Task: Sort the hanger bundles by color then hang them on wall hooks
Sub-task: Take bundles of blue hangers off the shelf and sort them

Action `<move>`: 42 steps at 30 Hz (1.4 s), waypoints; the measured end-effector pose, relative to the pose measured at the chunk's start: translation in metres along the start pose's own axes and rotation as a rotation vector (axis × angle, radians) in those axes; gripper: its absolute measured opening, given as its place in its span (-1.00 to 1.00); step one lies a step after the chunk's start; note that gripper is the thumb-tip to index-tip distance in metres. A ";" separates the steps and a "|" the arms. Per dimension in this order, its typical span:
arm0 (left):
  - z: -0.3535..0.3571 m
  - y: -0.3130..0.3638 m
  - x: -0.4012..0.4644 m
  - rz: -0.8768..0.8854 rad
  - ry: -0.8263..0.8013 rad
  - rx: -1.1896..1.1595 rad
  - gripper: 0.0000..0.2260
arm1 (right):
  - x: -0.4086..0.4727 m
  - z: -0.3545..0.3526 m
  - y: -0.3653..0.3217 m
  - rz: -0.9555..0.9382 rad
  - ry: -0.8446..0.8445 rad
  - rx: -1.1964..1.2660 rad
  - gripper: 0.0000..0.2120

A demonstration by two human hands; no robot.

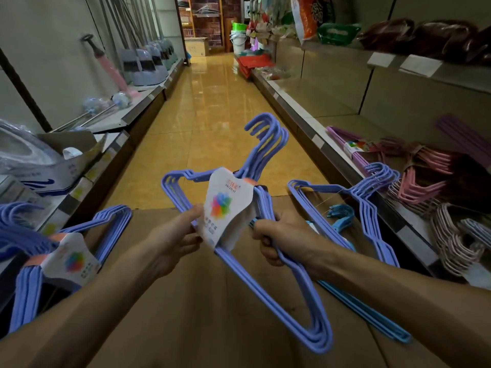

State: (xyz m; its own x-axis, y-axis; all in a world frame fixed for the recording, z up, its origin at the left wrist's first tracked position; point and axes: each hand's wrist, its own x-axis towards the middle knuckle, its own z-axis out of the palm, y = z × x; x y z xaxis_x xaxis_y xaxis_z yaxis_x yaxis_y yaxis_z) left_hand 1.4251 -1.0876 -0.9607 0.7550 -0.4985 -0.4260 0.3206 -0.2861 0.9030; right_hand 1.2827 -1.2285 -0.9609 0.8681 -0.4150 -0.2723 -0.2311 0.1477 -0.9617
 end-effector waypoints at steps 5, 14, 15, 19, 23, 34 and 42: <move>-0.001 0.022 0.008 0.283 0.166 0.198 -0.74 | -0.002 -0.003 0.006 -0.065 0.059 -0.361 -0.82; 0.042 0.048 0.002 0.646 -0.007 0.265 -0.82 | -0.014 0.012 0.023 -0.082 0.069 -0.591 -0.65; 0.044 0.049 0.003 0.660 0.026 0.238 -0.86 | -0.018 0.014 0.024 -0.097 0.061 -0.581 -0.63; 0.041 0.048 0.007 0.648 -0.011 0.271 -0.77 | -0.026 0.020 0.028 -0.051 -0.030 -0.373 -0.63; 0.028 0.044 0.005 0.617 -0.146 0.231 -0.79 | -0.024 0.016 0.026 0.235 -0.256 0.004 -0.59; 0.005 0.036 0.003 0.567 -0.296 0.211 -0.76 | -0.003 0.054 0.043 0.349 -0.587 0.314 -0.76; -0.049 0.029 0.009 0.451 -0.119 0.445 -0.59 | 0.024 0.101 0.071 0.249 -0.464 0.193 -0.71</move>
State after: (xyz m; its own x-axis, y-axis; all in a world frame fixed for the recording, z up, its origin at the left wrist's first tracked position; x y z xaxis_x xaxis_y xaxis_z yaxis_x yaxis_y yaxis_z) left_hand 1.4693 -1.0601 -0.9356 0.6837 -0.7289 -0.0361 -0.3005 -0.3263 0.8962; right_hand 1.3313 -1.1369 -1.0318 0.9099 0.0855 -0.4059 -0.4073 0.3701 -0.8350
